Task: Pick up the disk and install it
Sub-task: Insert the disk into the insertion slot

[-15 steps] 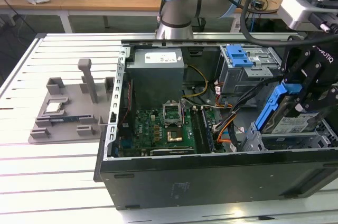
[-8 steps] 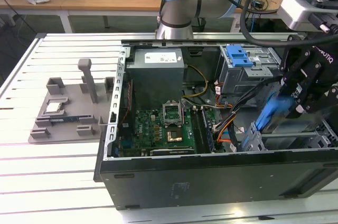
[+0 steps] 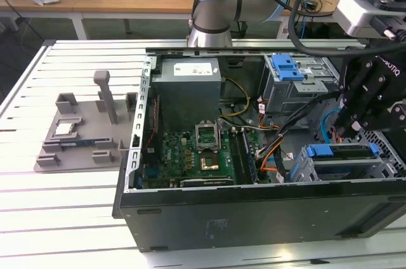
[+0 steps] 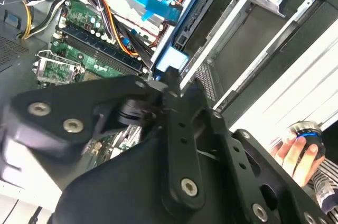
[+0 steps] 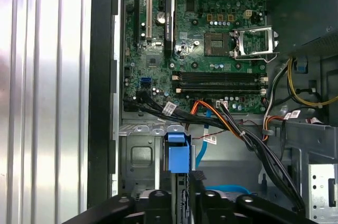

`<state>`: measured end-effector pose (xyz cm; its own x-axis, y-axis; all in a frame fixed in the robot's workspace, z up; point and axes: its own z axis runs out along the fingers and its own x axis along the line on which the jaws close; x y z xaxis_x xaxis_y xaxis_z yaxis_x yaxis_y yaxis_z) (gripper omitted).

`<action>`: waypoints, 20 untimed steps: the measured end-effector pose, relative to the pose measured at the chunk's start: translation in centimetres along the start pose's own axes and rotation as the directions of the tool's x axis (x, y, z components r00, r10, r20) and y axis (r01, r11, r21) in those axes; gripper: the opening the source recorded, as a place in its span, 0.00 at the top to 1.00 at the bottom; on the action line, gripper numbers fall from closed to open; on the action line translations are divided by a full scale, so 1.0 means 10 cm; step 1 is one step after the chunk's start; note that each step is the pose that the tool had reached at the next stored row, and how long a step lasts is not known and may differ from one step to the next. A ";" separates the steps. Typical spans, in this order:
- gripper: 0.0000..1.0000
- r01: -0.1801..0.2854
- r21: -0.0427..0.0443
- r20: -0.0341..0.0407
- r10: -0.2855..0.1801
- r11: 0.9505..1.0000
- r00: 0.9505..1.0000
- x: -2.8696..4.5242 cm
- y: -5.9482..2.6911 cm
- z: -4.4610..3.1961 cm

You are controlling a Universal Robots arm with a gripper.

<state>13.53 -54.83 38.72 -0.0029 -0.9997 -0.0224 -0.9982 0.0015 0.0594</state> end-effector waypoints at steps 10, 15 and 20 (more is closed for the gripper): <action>0.89 0.000 0.000 0.000 0.000 1.000 1.000 0.000 -0.002 0.004; 0.89 0.000 0.000 -0.003 0.000 1.000 1.000 -0.019 -0.155 -0.005; 0.89 -0.001 -0.006 -0.011 0.001 1.000 1.000 -0.059 -0.412 0.027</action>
<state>17.63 -54.24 38.21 -0.0030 -0.9999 -0.0110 -0.9979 0.0023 0.0650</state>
